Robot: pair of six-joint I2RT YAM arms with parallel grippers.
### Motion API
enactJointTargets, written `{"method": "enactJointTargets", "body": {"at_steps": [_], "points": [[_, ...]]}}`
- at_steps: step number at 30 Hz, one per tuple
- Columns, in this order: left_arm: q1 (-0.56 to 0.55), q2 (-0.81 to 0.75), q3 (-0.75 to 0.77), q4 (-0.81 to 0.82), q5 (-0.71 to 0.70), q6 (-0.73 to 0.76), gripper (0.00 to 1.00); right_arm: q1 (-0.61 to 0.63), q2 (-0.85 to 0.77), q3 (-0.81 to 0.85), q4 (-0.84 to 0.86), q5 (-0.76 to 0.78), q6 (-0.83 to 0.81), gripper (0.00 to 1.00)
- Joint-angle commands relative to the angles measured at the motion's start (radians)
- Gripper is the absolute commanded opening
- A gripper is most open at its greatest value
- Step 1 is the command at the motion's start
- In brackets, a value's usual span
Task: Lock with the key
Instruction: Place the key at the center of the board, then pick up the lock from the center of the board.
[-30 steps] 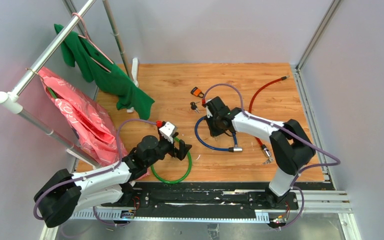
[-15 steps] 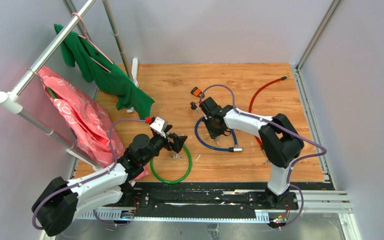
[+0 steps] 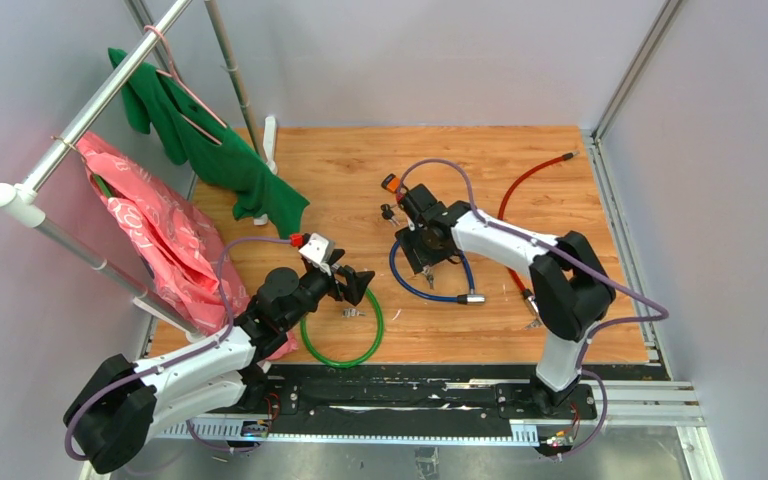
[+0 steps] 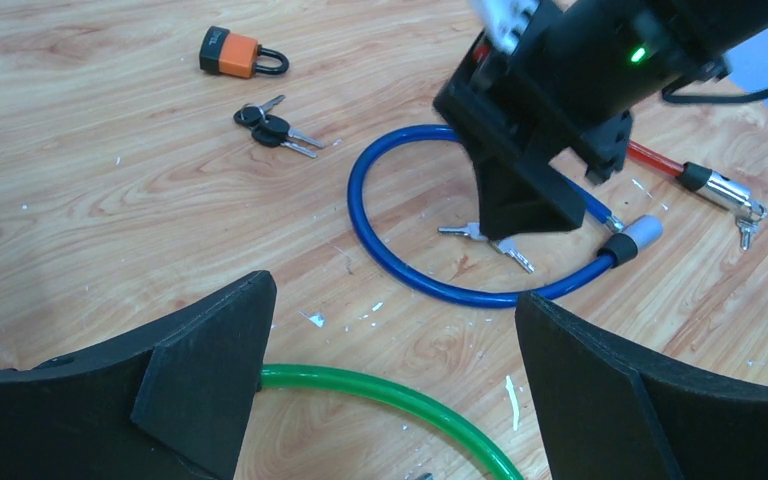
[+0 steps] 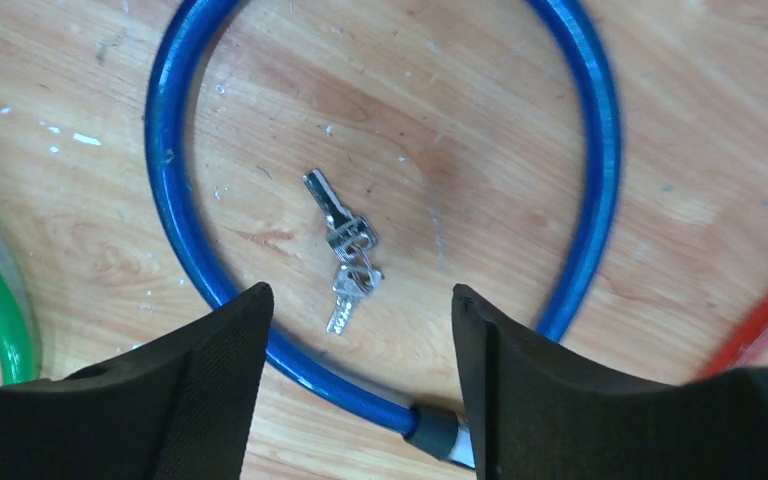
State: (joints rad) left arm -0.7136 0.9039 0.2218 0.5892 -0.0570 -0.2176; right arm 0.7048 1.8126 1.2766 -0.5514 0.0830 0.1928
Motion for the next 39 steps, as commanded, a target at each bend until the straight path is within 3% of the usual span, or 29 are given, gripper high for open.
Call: {"method": "enactJointTargets", "body": {"at_steps": [1, 4, 6, 11, 16, 24, 30, 36, 39], "points": [[0.011, -0.014, -0.01, 0.035, 0.003, 0.0, 1.0, -0.033, -0.137, 0.031, -0.064, 0.125, -0.059, 0.72], [0.012, -0.018, -0.011, 0.037, 0.007, 0.003, 1.0, -0.158, -0.197, 0.003, -0.111, 0.16, -0.048, 0.72], [0.013, -0.019, -0.012, 0.04, 0.013, 0.005, 1.0, -0.288, -0.204, -0.026, -0.14, 0.103, -0.033, 0.73], [0.013, -0.018, -0.014, 0.043, 0.023, 0.009, 1.0, -0.467, -0.164, -0.065, -0.16, 0.042, -0.058, 0.73], [0.014, -0.016, -0.016, 0.044, 0.029, 0.015, 1.0, -0.548, -0.079, -0.041, -0.162, -0.026, -0.095, 0.68], [0.017, -0.004, -0.016, 0.043, 0.037, 0.018, 1.0, -0.567, 0.041, -0.008, -0.166, -0.109, -0.145, 0.63], [0.019, 0.001, -0.014, 0.043, 0.039, 0.02, 1.0, -0.58, 0.092, -0.006, -0.167, -0.132, -0.16, 0.43], [0.02, 0.008, -0.014, 0.043, 0.043, 0.018, 1.0, -0.581, 0.086, -0.014, -0.167, -0.112, -0.176, 0.04], [0.02, 0.01, -0.013, 0.042, 0.047, 0.017, 1.0, -0.581, 0.056, -0.011, -0.166, -0.094, -0.201, 0.0]]}}
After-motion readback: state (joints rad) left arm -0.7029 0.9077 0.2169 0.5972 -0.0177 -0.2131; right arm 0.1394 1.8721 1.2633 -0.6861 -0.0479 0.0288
